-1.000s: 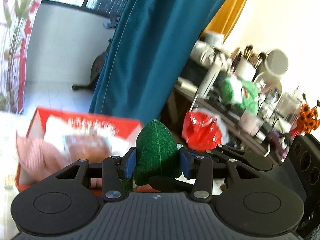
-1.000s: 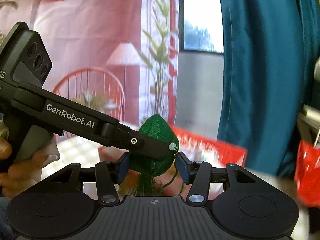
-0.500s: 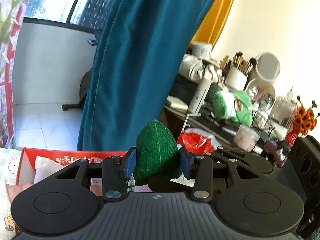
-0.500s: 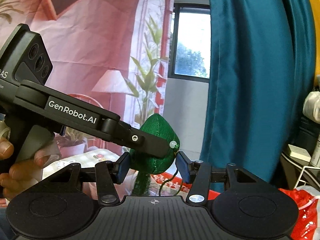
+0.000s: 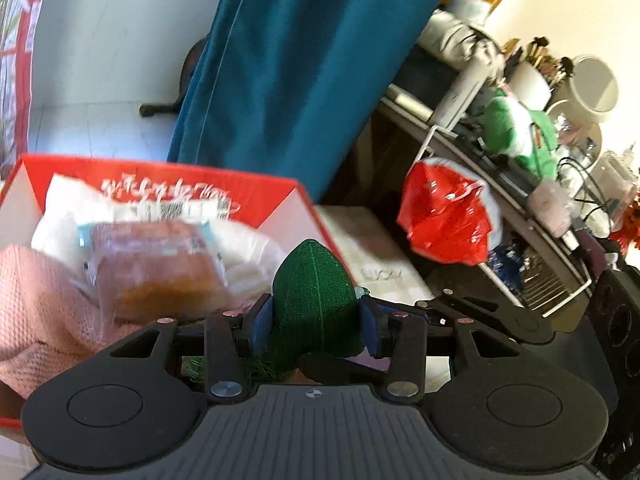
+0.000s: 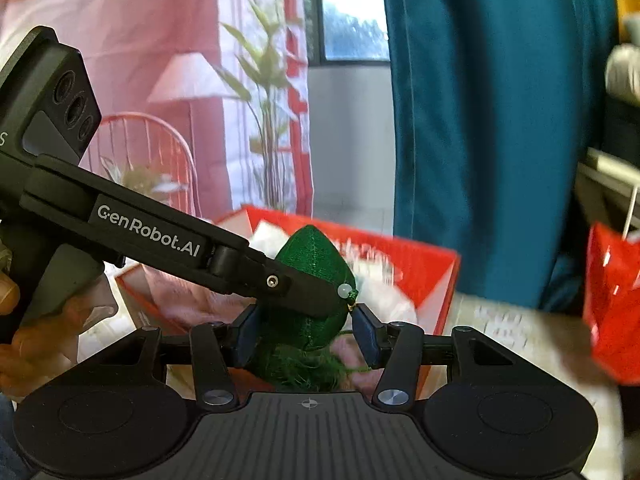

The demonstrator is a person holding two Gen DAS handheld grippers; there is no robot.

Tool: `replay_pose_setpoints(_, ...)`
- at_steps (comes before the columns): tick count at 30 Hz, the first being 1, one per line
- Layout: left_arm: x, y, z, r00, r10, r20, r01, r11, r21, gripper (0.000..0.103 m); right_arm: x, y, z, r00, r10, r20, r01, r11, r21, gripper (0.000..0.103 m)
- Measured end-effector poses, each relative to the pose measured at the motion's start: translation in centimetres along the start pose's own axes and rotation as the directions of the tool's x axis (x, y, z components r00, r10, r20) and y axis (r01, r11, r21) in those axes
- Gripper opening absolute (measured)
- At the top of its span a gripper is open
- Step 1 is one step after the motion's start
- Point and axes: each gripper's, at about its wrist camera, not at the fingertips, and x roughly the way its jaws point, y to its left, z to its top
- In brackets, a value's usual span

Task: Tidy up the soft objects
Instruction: 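Lift the green pouch into the red box with both grippers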

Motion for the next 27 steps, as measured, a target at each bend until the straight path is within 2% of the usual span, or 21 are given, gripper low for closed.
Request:
replay_pose_setpoints(10, 1.3, 1.4, -0.3, 0.999, 0.020, -0.035, -0.021, 1.000, -0.006, 0.049, 1.8, -1.1, -1.7, 0.998, -0.004, -0.066, 0.005, 1.000, 0.028, 0.054)
replay_pose_setpoints(17, 0.6, 1.2, 0.0, 0.999, 0.037, -0.028, -0.036, 0.999, 0.035, 0.052, 1.4, -1.4, -1.5, 0.998, -0.017, -0.061, 0.019, 0.999, 0.031, 0.054)
replay_pose_setpoints(22, -0.4, 1.5, 0.2, 1.000, 0.024, -0.010, -0.024, 0.999, 0.032, 0.051, 1.4, -1.3, -1.3, 0.998, -0.026, -0.055, 0.028, 0.999, 0.032, 0.053)
replay_pose_setpoints(24, -1.0, 1.7, 0.2, 0.999, 0.047, 0.009, -0.047, 0.998, 0.034, 0.050, 1.4, -1.2, -1.1, 0.998, -0.024, -0.049, 0.025, 0.999, 0.030, 0.053)
replay_pose_setpoints(26, -1.5, 2.0, 0.3, 0.997, 0.077, 0.021, -0.077, 0.997, 0.030, 0.049, 1.4, -0.8, -0.8, 0.999, -0.022, -0.049, 0.023, 1.000, 0.019, 0.046)
replay_pose_setpoints(27, -1.7, 2.2, 0.3, 0.995, 0.092, 0.029, -0.093, 0.995, 0.030, 0.044, 1.5, -0.7, -0.7, 0.998, -0.017, -0.053, 0.018, 1.000, 0.012, 0.041)
